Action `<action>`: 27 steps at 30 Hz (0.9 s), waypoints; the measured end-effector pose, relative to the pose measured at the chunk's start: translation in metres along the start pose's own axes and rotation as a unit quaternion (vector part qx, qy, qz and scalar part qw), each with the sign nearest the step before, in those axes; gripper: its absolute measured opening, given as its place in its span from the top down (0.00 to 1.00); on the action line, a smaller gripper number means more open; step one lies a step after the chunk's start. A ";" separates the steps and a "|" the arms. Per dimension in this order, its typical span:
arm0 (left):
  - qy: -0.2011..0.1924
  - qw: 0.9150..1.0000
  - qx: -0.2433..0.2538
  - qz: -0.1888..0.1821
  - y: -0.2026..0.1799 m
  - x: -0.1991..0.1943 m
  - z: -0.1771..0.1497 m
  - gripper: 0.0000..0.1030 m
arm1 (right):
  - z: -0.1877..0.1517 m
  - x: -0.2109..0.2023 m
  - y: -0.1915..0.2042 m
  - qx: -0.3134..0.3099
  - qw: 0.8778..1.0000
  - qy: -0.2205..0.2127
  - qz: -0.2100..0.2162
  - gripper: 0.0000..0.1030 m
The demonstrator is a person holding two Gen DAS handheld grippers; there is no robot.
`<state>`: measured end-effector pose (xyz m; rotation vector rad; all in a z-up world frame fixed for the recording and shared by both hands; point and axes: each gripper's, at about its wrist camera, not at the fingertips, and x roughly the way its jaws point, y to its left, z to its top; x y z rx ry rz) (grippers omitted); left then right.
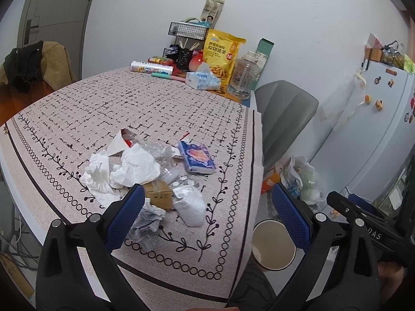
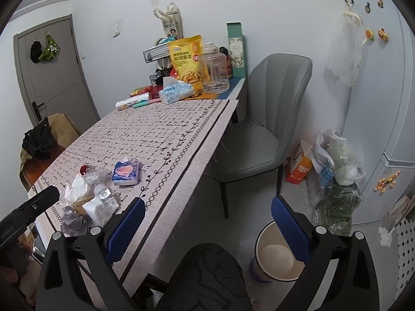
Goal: Collect trash
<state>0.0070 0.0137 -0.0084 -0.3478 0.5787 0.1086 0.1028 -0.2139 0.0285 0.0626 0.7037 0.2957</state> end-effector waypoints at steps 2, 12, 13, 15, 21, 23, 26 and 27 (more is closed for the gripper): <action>0.002 1.000 -0.008 0.004 0.009 0.003 0.001 0.06 | 0.000 0.006 0.005 -0.005 1.000 0.005 0.009 0.07; 0.013 0.999 -0.041 0.024 0.054 0.002 -0.004 0.16 | -0.001 0.040 0.050 -0.029 0.996 0.028 0.077 0.10; 0.015 0.999 -0.044 0.025 0.058 0.002 -0.004 0.18 | -0.001 0.044 0.056 -0.033 0.995 0.033 0.083 0.12; 0.016 0.998 -0.051 0.027 0.068 0.002 -0.006 0.21 | -0.002 0.050 0.066 -0.040 0.994 0.040 0.095 0.14; 0.021 0.996 -0.080 0.029 0.100 0.006 -0.006 0.31 | -0.008 0.066 0.093 -0.056 0.989 0.065 0.121 0.22; 0.026 0.995 -0.090 0.026 0.110 0.010 -0.006 0.35 | -0.010 0.071 0.097 -0.056 0.987 0.072 0.129 0.24; 0.034 0.994 -0.105 0.021 0.121 0.019 -0.003 0.39 | -0.010 0.076 0.104 -0.054 0.985 0.084 0.144 0.28; 0.035 0.993 -0.108 0.022 0.124 0.021 -0.002 0.40 | -0.010 0.078 0.107 -0.055 0.983 0.087 0.149 0.29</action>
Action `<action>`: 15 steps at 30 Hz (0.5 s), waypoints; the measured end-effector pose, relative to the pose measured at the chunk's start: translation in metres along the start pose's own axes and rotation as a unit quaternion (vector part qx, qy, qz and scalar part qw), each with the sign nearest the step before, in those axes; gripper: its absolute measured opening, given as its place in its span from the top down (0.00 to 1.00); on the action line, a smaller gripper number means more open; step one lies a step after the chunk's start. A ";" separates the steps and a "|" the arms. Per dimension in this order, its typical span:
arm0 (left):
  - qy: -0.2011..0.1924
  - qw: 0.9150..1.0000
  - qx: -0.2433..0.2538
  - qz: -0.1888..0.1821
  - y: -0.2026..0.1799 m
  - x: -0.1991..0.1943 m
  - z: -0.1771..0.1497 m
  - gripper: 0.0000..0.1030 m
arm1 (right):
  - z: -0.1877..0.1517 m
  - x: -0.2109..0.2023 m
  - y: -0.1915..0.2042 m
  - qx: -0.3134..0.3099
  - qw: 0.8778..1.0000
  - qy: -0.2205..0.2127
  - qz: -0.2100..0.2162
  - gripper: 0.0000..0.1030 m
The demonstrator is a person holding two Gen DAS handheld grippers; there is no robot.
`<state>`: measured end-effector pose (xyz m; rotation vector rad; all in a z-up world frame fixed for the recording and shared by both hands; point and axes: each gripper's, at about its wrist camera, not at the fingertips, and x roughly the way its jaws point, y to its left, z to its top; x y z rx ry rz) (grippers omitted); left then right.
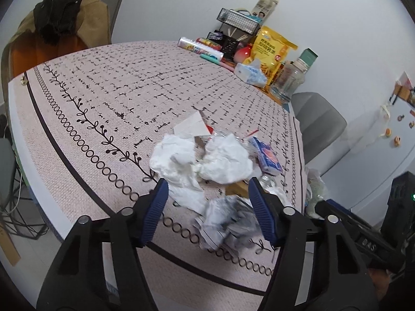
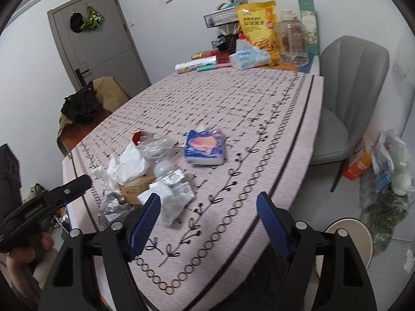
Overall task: Collect trash
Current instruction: 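Grasp a white tissue with the left gripper while the right gripper grasps a white paper bag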
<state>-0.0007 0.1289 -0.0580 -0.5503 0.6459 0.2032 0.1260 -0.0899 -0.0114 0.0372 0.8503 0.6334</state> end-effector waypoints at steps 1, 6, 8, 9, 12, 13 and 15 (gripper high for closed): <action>-0.001 1.000 -0.004 0.002 0.003 0.003 0.003 0.40 | 0.001 0.002 0.003 -0.002 1.000 0.001 0.005 0.30; 0.000 1.000 -0.018 0.011 0.014 0.017 0.013 0.42 | 0.001 0.013 0.016 -0.012 1.000 0.015 0.024 0.30; 0.003 1.000 -0.020 0.015 0.016 0.024 0.015 0.44 | 0.000 0.019 0.022 -0.016 0.999 0.026 0.032 0.32; 0.004 1.000 -0.021 0.018 0.018 0.028 0.016 0.45 | -0.001 0.023 0.025 -0.018 0.999 0.031 0.036 0.33; 0.017 0.999 -0.025 0.023 0.022 0.038 0.017 0.65 | -0.004 0.032 0.033 -0.025 0.998 0.046 0.043 0.35; 0.023 0.999 -0.024 0.022 0.023 0.041 0.017 0.76 | -0.005 0.034 0.034 -0.026 0.997 0.049 0.045 0.37; 0.021 0.999 -0.020 0.018 0.023 0.041 0.018 0.86 | -0.005 0.040 0.040 -0.031 0.997 0.054 0.049 0.41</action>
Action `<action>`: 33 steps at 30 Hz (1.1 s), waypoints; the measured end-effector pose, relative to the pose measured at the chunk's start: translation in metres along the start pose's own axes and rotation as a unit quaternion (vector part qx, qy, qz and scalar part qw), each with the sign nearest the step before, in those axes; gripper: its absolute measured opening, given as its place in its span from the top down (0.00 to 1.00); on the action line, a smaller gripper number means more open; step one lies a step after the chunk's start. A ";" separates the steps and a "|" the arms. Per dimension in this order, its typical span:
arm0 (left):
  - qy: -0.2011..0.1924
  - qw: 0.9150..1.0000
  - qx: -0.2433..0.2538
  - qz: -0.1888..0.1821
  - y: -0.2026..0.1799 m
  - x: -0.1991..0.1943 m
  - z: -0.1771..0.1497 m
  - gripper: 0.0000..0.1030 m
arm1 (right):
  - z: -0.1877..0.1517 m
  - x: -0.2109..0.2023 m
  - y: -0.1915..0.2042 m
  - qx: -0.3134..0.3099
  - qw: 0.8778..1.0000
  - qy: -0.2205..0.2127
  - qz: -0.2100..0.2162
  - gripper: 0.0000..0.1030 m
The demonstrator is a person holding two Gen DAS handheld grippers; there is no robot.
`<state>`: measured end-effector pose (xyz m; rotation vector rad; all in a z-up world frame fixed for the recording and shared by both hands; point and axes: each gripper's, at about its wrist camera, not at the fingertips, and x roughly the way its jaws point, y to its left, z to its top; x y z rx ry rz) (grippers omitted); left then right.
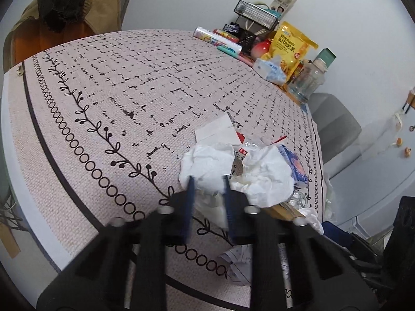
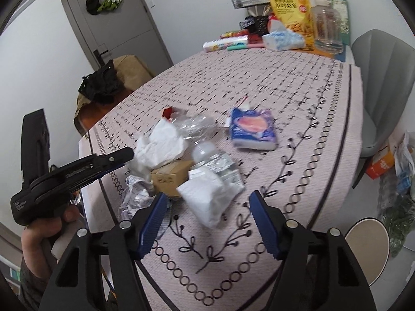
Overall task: Collect trash
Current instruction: 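Grasp a white tissue with the left gripper while the right gripper grasps a white paper bag, then carry both items over the bin while the right gripper opens, dropping the paper bag in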
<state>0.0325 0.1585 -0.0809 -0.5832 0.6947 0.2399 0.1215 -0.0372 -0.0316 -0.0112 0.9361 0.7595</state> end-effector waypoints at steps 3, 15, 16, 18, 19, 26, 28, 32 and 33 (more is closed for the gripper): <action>-0.019 1.000 0.012 0.000 -0.004 -0.008 0.002 0.90 | 0.001 0.007 0.003 -0.005 1.000 0.013 0.004 0.68; -0.088 0.996 0.032 0.003 -0.026 -0.060 0.015 0.92 | 0.009 -0.031 -0.002 -0.002 0.999 -0.038 0.017 0.76; -0.092 0.995 0.035 -0.001 -0.030 -0.064 0.017 0.92 | 0.009 -0.035 -0.004 0.000 0.999 -0.042 0.016 0.76; -0.100 0.994 0.044 -0.005 -0.039 -0.069 0.018 0.92 | 0.010 -0.040 -0.009 0.006 0.999 -0.048 0.016 0.76; -0.101 0.994 0.049 -0.009 -0.045 -0.071 0.019 0.92 | 0.010 -0.045 -0.012 0.008 0.998 -0.054 0.014 0.76; -0.093 0.991 0.088 -0.037 -0.092 -0.065 0.018 0.92 | 0.010 -0.068 -0.042 0.032 0.996 -0.081 -0.010 0.77; -0.086 0.991 0.095 -0.043 -0.106 -0.059 0.016 0.92 | 0.010 -0.074 -0.056 0.042 0.995 -0.085 -0.024 0.76; -0.075 0.988 0.116 -0.064 -0.135 -0.049 0.010 0.92 | 0.006 -0.092 -0.083 0.065 0.992 -0.098 -0.051 0.76; -0.071 0.988 0.120 -0.069 -0.142 -0.046 0.008 0.92 | 0.004 -0.097 -0.091 0.072 0.991 -0.102 -0.058 0.76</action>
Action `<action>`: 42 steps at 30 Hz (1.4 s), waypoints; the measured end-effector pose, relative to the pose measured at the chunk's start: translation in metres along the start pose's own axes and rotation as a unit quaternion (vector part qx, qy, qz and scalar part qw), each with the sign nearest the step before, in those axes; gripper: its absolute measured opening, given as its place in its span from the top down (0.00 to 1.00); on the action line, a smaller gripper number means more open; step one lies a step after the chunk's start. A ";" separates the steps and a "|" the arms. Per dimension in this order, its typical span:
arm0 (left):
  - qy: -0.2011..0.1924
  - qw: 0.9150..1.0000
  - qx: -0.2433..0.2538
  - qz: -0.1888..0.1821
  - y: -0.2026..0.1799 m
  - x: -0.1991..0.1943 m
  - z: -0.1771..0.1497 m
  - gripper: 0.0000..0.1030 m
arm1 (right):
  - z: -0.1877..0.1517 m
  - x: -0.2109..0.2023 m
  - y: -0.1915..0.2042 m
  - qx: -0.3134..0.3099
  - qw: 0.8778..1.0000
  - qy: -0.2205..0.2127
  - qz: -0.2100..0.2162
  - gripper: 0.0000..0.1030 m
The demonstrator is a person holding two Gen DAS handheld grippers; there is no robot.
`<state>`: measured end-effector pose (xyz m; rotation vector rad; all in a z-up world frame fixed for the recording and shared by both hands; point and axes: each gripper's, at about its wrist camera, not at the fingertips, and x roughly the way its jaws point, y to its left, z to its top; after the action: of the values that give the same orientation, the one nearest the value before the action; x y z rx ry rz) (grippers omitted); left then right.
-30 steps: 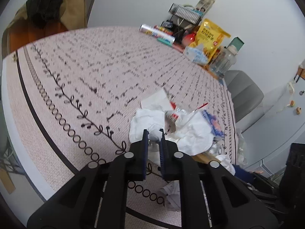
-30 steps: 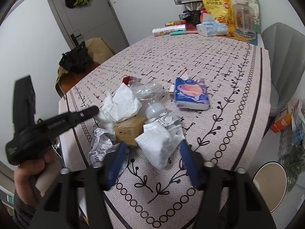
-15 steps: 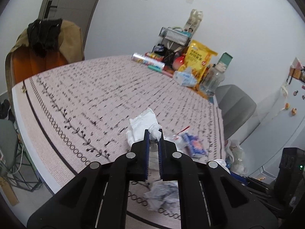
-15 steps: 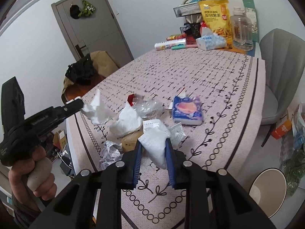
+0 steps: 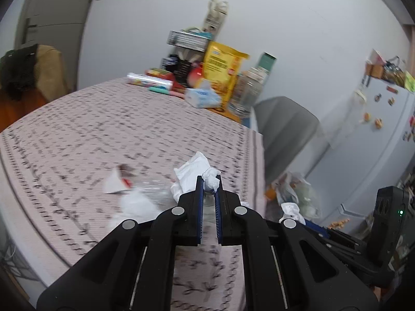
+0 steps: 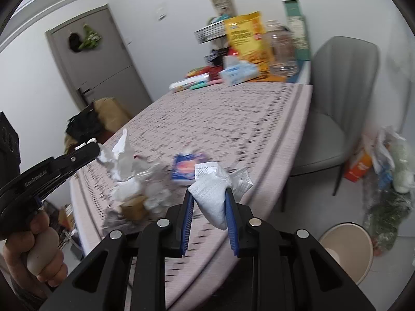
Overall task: Collect trash
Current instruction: 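Carry both items over the bin while the right gripper opens, dropping the paper bag in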
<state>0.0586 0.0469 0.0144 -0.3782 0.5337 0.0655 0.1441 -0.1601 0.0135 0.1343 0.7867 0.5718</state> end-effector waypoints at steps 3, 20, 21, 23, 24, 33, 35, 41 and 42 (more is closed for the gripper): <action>0.012 1.000 0.014 -0.020 -0.023 0.014 -0.001 0.92 | 0.000 -0.012 -0.027 0.020 0.999 -0.010 -0.024 0.76; 0.089 0.990 0.069 -0.084 -0.127 0.094 -0.023 0.92 | -0.022 -0.026 -0.158 0.113 0.986 -0.010 -0.124 0.76; 0.093 0.989 0.072 -0.085 -0.131 0.097 -0.024 0.92 | -0.023 -0.025 -0.164 0.120 0.985 -0.010 -0.127 0.76; 0.103 0.988 0.078 -0.088 -0.139 0.106 -0.028 0.92 | -0.026 -0.024 -0.176 0.127 0.982 -0.013 -0.136 0.76; 0.108 0.987 0.080 -0.090 -0.143 0.110 -0.030 0.92 | -0.027 -0.022 -0.180 0.129 0.982 -0.014 -0.140 0.75; 0.154 0.978 0.105 -0.098 -0.183 0.155 -0.052 0.92 | -0.049 0.008 -0.256 0.170 0.972 0.003 -0.163 0.71; 0.163 0.976 0.106 -0.097 -0.189 0.163 -0.057 0.92 | -0.055 0.014 -0.270 0.177 0.970 0.012 -0.165 0.67; 0.204 0.967 0.118 -0.099 -0.211 0.196 -0.082 0.92 | -0.074 0.009 -0.307 0.210 0.962 0.008 -0.173 0.47; 0.210 0.965 0.120 -0.100 -0.216 0.201 -0.086 0.92 | -0.077 0.005 -0.312 0.217 0.960 0.005 -0.175 0.47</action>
<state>0.2239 -0.1923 -0.0838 -0.2055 0.9102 -0.2795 0.2287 -0.4270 -0.1440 0.3863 0.9128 0.0573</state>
